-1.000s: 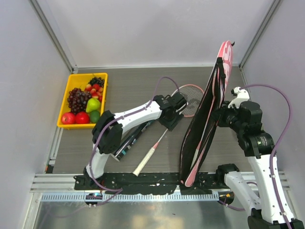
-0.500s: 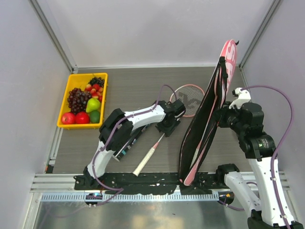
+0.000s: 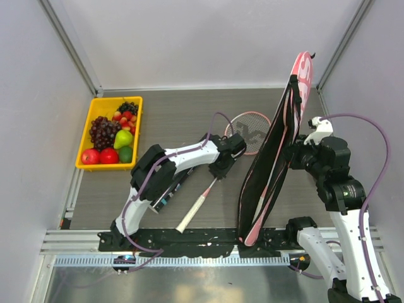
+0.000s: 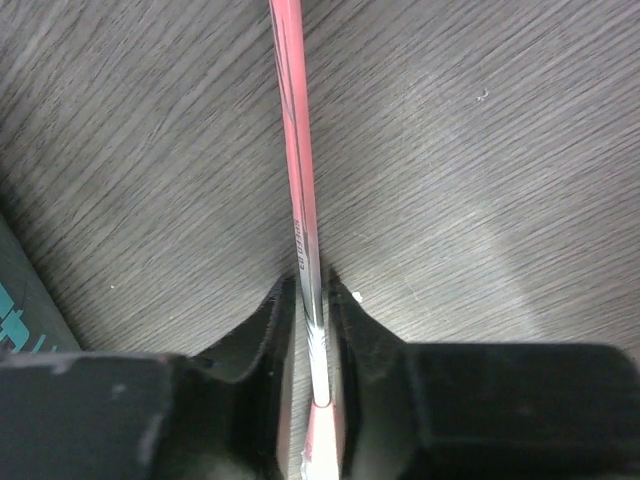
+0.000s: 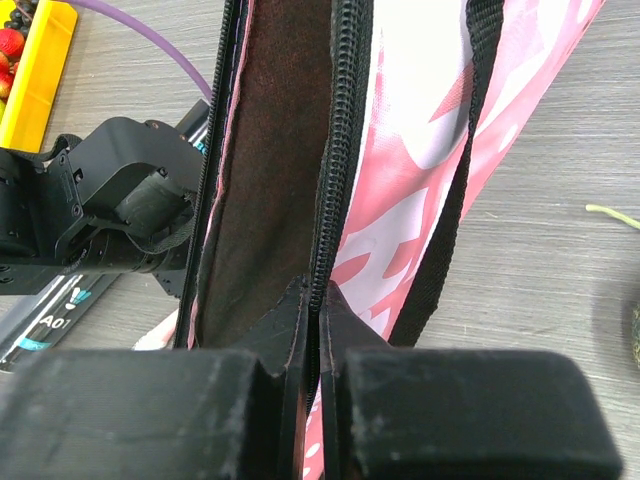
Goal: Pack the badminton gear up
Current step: Pick up the racket from the center of the board, then place the racket in the racket bag.
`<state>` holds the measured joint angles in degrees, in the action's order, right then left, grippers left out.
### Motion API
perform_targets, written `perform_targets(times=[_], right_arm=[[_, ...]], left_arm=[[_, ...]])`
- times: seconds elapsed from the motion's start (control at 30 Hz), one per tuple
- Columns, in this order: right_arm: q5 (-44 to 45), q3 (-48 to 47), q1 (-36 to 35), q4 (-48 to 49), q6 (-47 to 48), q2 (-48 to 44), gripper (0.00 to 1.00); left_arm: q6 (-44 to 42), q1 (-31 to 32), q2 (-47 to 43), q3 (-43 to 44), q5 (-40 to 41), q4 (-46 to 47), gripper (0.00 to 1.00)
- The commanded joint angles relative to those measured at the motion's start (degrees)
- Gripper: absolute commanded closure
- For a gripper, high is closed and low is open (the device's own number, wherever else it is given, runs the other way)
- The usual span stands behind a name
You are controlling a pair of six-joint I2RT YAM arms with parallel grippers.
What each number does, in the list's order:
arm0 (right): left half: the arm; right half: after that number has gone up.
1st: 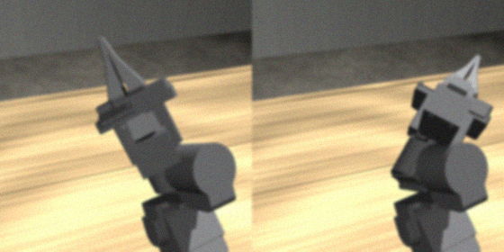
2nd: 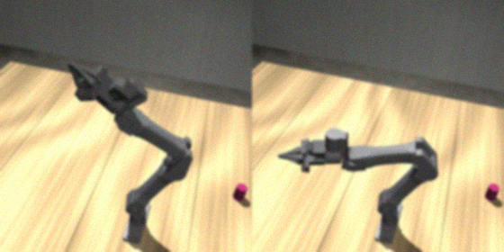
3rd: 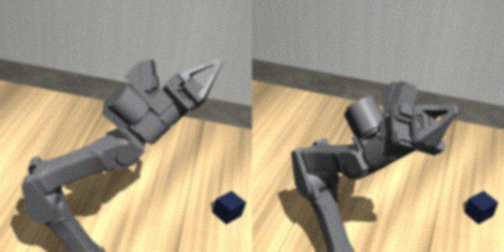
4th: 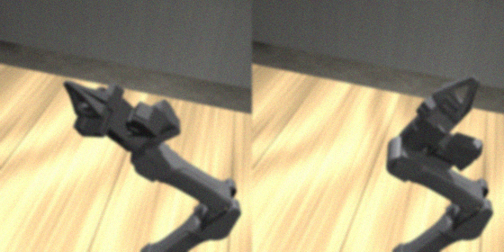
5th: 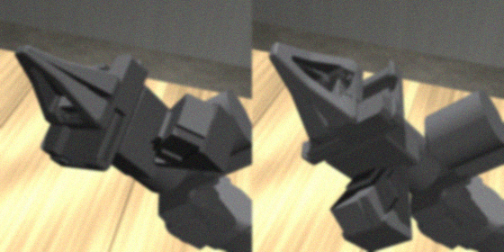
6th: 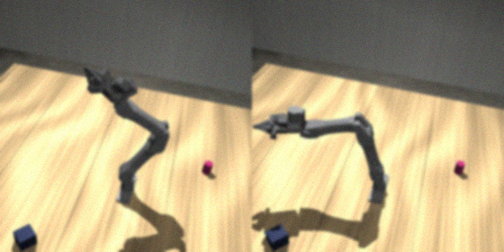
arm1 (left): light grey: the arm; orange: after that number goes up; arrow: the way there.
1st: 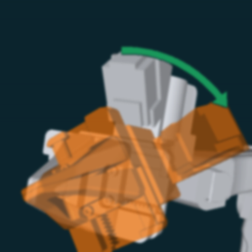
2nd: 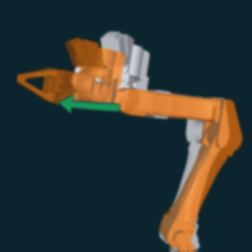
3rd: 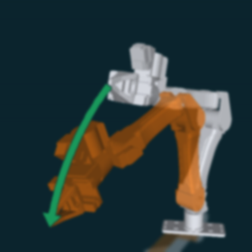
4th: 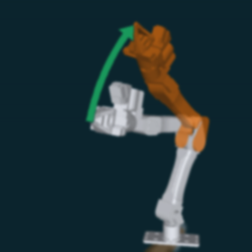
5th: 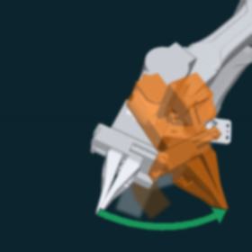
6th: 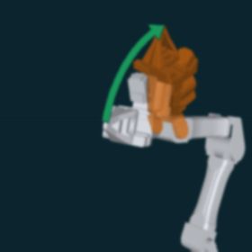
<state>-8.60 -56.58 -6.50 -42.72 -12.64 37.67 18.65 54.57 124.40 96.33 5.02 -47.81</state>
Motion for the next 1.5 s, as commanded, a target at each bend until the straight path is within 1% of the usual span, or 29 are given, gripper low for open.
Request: perform_targets(times=[0.0,0.07,0.17,0.27,0.3,0.43,0.7,0.93,1.03,1.17,1.27,1.47], right_arm=[[0.4,-3.0,0.2,4.8,0.7,-1.5,0.95],[0.1,-2.6,0.2,4.9,0.7,-1.5,0.95],[-0.4,-2.2,0.2,4.8,0.3,-1.6,0.95],[-0.7,-2.0,0.2,5.2,0.2,-1.4,0.95],[-0.7,-1.9,0.2,5.2,0.1,-1.4,0.95],[-0.6,-0.6,0.2,5.4,0.1,-1.5,0.95],[-1.8,0.4,0.2,5.5,-0.2,-2.1,0.94],[-2.3,0.9,0.2,6.3,-1.1,-1.1,0.95],[-2.6,1.2,0.2,7.0,-1.7,0.0,0.95],[-3.4,1.7,0.2,8.4,-2.6,1.4,0.95],[-3.4,1.5,0.2,9.1,-3.2,2.3,0.95],[-3.0,2.3,0.2,10.7,-4.6,3.8,0.95]], left_arm=[[1.9,1.1,2.0,-2.9,-2.6,0.8,0.86],[1.6,1.1,0.9,-2.9,-2.1,0.4,1.00],[0.6,0.9,-2.1,-2.8,-2.0,0.0,1.00],[0.6,0.2,-5.9,-2.9,-4.7,0.9,1.00],[1.0,-0.3,-7.4,-3.1,-7.6,1.1,1.00],[2.7,-2.6,-12.9,-4.7,-14.7,3.4,1.00],[7.0,-7.9,-21.9,-9.1,-25.8,10.3,1.00],[13.4,-12.3,-29.3,-15.9,-35.3,20.3,1.00],[17.4,-13.7,-32.4,-20.1,-39.3,26.5,1.00],[25.5,-15.1,-36.6,-28.1,-46.8,40.7,1.00],[30.1,-16.2,-39.4,-32.2,-48.5,49.5,1.00],[32.6,-17.4,-45.1,-35.2,-50.2,53.4,1.00]])
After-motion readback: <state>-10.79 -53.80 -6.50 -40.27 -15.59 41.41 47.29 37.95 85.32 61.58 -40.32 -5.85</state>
